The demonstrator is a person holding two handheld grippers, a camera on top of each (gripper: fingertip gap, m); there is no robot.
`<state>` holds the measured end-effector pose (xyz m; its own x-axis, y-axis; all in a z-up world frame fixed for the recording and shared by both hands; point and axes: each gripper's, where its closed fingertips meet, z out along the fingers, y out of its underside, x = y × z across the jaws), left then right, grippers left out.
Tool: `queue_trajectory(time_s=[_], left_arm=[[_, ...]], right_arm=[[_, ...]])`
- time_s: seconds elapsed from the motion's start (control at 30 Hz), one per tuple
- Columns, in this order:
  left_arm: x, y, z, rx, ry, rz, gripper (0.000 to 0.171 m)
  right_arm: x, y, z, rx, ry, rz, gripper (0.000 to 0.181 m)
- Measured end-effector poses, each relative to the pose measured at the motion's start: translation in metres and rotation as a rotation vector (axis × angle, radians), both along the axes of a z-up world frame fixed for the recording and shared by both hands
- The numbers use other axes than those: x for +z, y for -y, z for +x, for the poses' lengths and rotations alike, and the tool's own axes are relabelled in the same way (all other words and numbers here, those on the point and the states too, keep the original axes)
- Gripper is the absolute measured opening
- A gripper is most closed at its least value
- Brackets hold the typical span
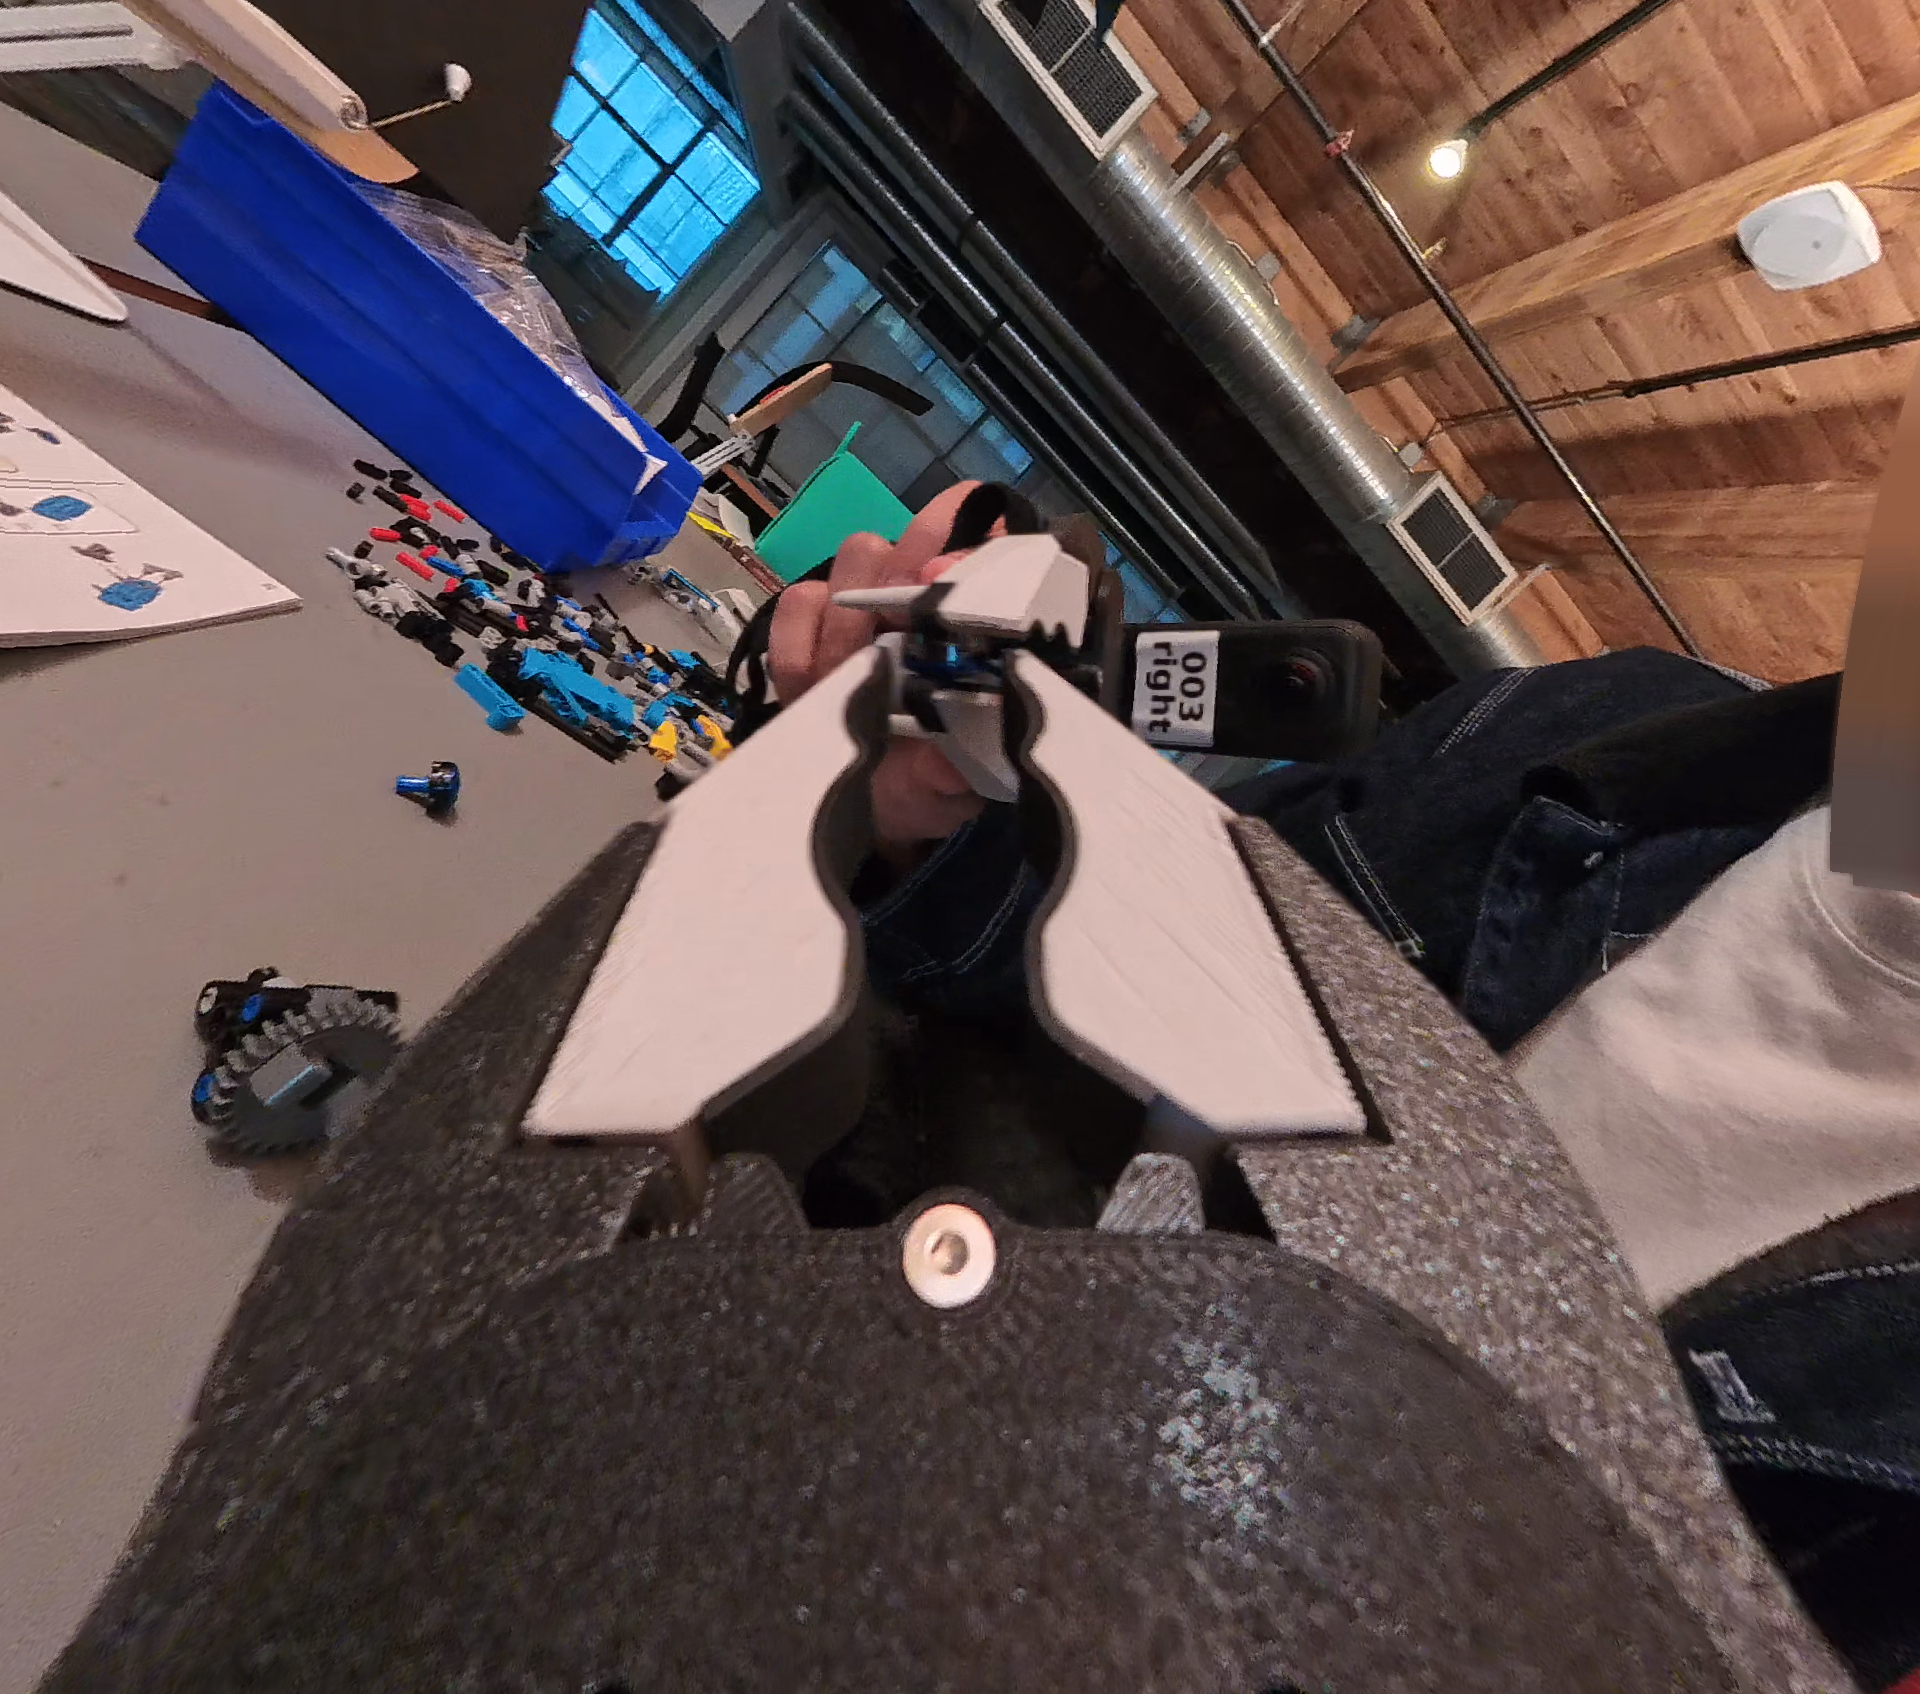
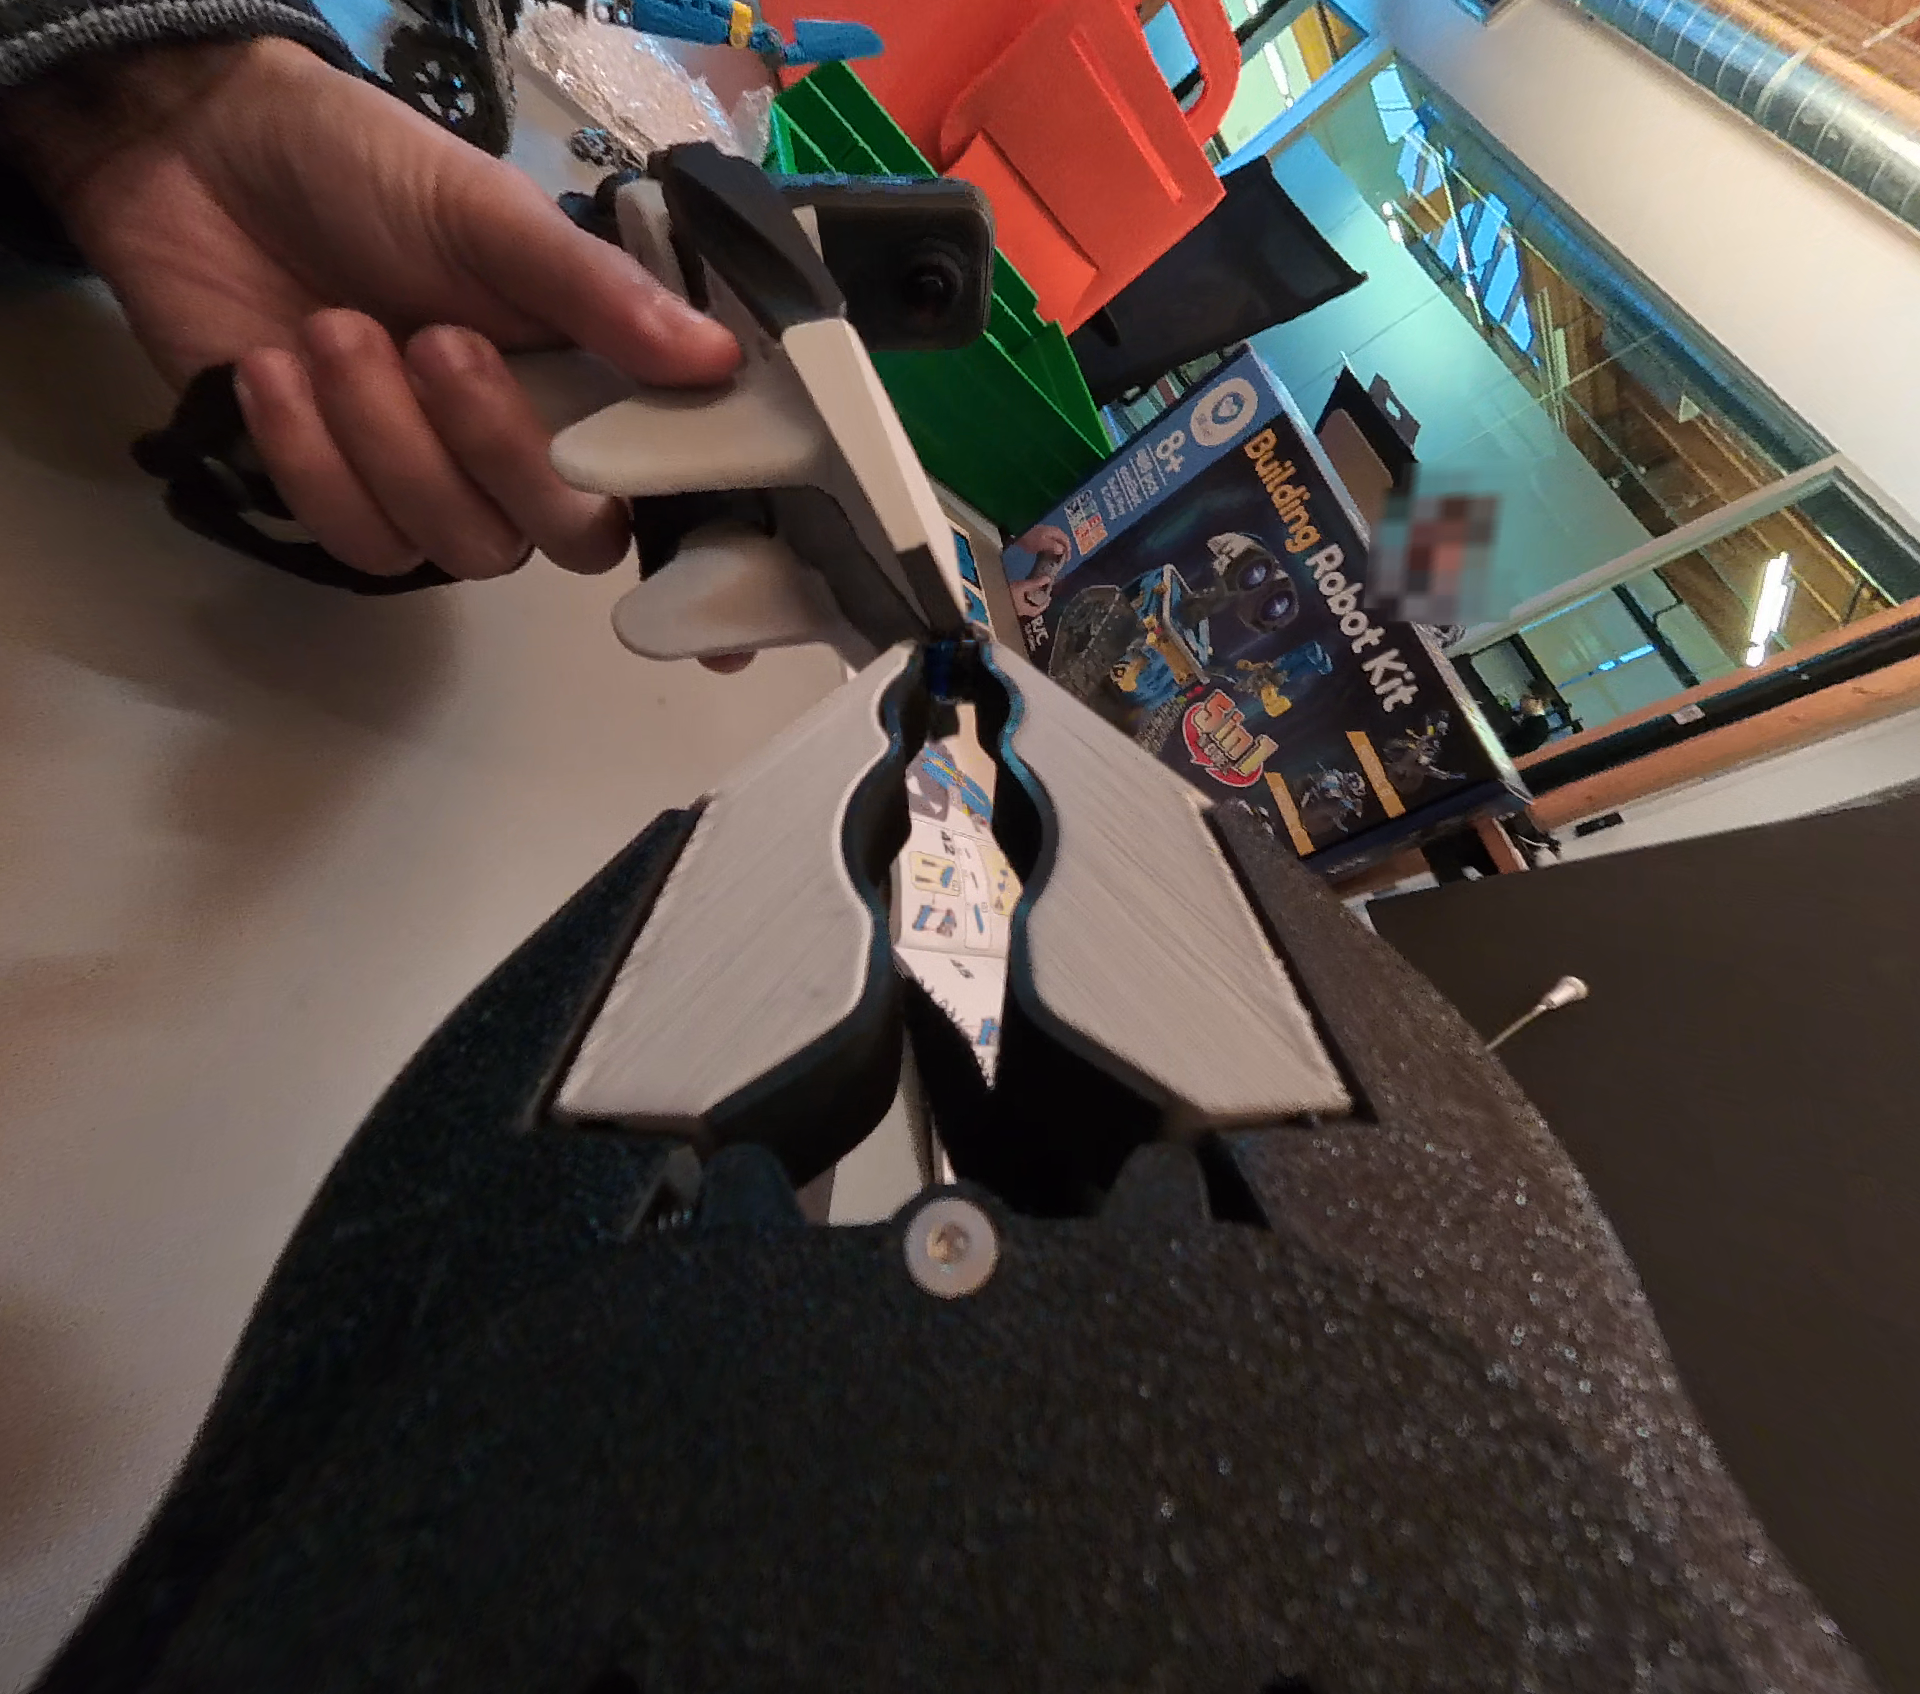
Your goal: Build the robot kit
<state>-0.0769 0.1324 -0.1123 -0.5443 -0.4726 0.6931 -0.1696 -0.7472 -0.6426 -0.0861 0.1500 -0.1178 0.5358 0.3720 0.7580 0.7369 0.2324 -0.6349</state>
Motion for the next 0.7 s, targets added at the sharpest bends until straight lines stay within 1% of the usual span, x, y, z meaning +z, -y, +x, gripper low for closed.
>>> queue_trajectory(time_s=[0.03, 0.13, 0.2, 0.23, 0.27, 0.3, 0.37, 0.4, 0.43, 0.47, 0.5, 0.53, 0.57, 0.6, 0.67, 0.7], left_arm=[[0.000, 0.001, -0.001, -0.003, 0.002, 0.007, 0.015], [0.000, 0.001, -0.002, 0.004, 0.001, 0.036, 0.015], [-0.005, 0.000, 0.000, 0.038, -0.023, 0.114, 0.014], [-0.007, 0.000, 0.000, 0.053, -0.037, 0.149, 0.014], [-0.011, -0.001, 0.001, 0.082, -0.055, 0.207, 0.015], [-0.016, -0.002, 0.002, 0.124, -0.074, 0.287, 0.014], [-0.020, -0.006, 0.002, 0.199, -0.092, 0.420, 0.015], [-0.020, -0.010, 0.001, 0.247, -0.095, 0.472, 0.015], [-0.022, -0.013, 0.001, 0.282, -0.107, 0.527, 0.015], [-0.025, -0.016, 0.001, 0.312, -0.127, 0.586, 0.015], [-0.029, -0.018, 0.002, 0.336, -0.145, 0.641, 0.015], [-0.034, -0.018, 0.002, 0.345, -0.163, 0.693, 0.015], [-0.039, -0.016, 0.004, 0.342, -0.180, 0.740, 0.015], [-0.043, -0.012, 0.005, 0.333, -0.191, 0.781, 0.015], [-0.051, -0.003, 0.008, 0.309, -0.206, 0.848, 0.015], [-0.054, 0.002, 0.009, 0.293, -0.210, 0.867, 0.015]], right_arm=[[0.000, 0.000, -0.001, -0.006, 0.007, 0.016, 0.008], [0.001, 0.000, -0.002, -0.019, -0.018, 0.038, 0.008], [-0.004, -0.001, -0.001, -0.048, -0.092, -0.016, 0.010], [-0.005, -0.002, 0.002, -0.062, -0.144, -0.051, 0.019], [-0.005, -0.003, 0.009, -0.087, -0.197, -0.096, 0.044], [-0.011, 0.001, 0.013, -0.074, -0.238, -0.179, 0.051], [-0.023, 0.009, 0.032, -0.107, -0.320, -0.309, 0.041], [-0.036, 0.016, 0.043, -0.136, -0.355, -0.398, 0.034], [-0.057, 0.028, 0.049, -0.143, -0.388, -0.539, 0.031], [-0.081, 0.044, 0.052, -0.140, -0.413, -0.707, 0.035], [-0.103, 0.059, 0.057, -0.172, -0.439, -0.847, 0.039], [-0.122, 0.073, 0.059, -0.193, -0.470, -0.959, 0.039], [-0.135, 0.085, 0.058, -0.194, -0.487, -1.025, 0.030], [-0.141, 0.092, 0.058, -0.204, -0.502, -1.026, 0.028], [-0.142, 0.096, 0.056, -0.223, -0.538, -1.002, 0.019], [-0.142, 0.097, 0.054, -0.229, -0.551, -1.009, 0.019]])
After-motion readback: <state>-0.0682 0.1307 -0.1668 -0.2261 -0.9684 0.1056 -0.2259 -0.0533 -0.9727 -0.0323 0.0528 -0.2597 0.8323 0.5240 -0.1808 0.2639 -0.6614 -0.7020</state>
